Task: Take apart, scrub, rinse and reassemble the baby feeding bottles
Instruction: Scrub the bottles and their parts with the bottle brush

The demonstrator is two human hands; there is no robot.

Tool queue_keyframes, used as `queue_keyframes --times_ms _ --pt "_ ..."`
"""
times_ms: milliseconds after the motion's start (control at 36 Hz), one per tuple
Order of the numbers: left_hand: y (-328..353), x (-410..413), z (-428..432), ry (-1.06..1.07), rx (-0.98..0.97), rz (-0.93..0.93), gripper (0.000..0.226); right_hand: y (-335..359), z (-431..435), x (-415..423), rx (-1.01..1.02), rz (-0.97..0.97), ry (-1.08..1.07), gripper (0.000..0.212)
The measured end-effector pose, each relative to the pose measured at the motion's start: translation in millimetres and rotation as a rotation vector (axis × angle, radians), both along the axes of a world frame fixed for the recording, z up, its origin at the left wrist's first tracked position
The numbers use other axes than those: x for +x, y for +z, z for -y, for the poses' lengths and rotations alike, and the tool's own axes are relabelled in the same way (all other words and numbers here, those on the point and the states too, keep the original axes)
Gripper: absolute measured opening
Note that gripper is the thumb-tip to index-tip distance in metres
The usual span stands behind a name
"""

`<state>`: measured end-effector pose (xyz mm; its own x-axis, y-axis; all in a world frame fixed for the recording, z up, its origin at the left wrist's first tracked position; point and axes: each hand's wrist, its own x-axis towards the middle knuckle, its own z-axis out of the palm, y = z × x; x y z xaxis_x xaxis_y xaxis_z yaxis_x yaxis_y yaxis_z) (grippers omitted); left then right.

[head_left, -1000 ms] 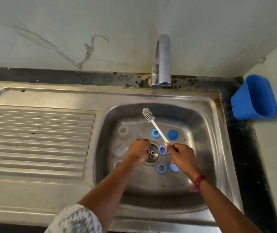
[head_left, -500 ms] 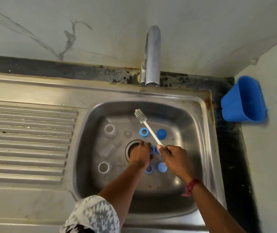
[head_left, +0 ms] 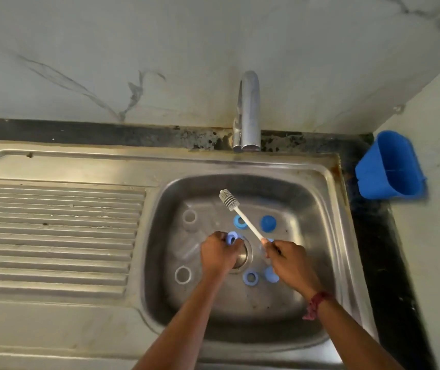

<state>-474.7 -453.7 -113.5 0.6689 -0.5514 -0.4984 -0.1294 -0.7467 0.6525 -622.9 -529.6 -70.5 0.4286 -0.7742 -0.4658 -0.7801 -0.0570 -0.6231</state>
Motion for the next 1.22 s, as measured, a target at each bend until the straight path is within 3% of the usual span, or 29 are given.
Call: queue_keyframes --times_ms 56,139,278,417,528,611,750,833,972,1083,1222 --pt "15 10 -13 0.225 -0.183 -0.266 0.031 3 -4 1 -0.012 -0.005 0.02 0.051" --pt "42 26 -32 0.58 -0.431 -0.639 0.022 6 -10 3 -0.04 -0.014 0.092 0.054" --pt "72 58 -63 0.812 -0.637 -0.817 0.03 20 -21 6 -0.146 -0.001 0.194 0.051" --pt "101 69 -84 0.846 -0.679 -0.773 0.024 26 -37 -2 -0.283 0.082 0.295 0.058" --pt "110 71 -94 0.806 -0.707 -0.751 0.028 34 -44 -5 -0.412 0.02 0.456 0.042" --pt "117 69 -98 0.74 -0.719 -0.725 0.032 42 -47 -5 -0.475 0.03 0.455 0.038" --pt "126 64 -98 0.746 -0.706 -0.694 0.042 56 -47 -6 -0.709 0.057 0.478 0.059" --pt "128 60 -95 0.744 -0.718 -0.693 0.045 56 -41 -5 -0.816 0.045 0.472 0.046" --pt "126 59 -89 0.76 -0.732 -0.682 0.043 44 -26 -5 -1.105 0.182 0.377 0.04" --pt "127 62 -85 0.755 -0.746 -0.673 0.043 39 -19 0 -1.094 0.183 0.36 0.045" --pt "127 72 -85 0.745 -0.764 -0.651 0.037 39 -17 11 -1.004 0.038 0.431 0.049"
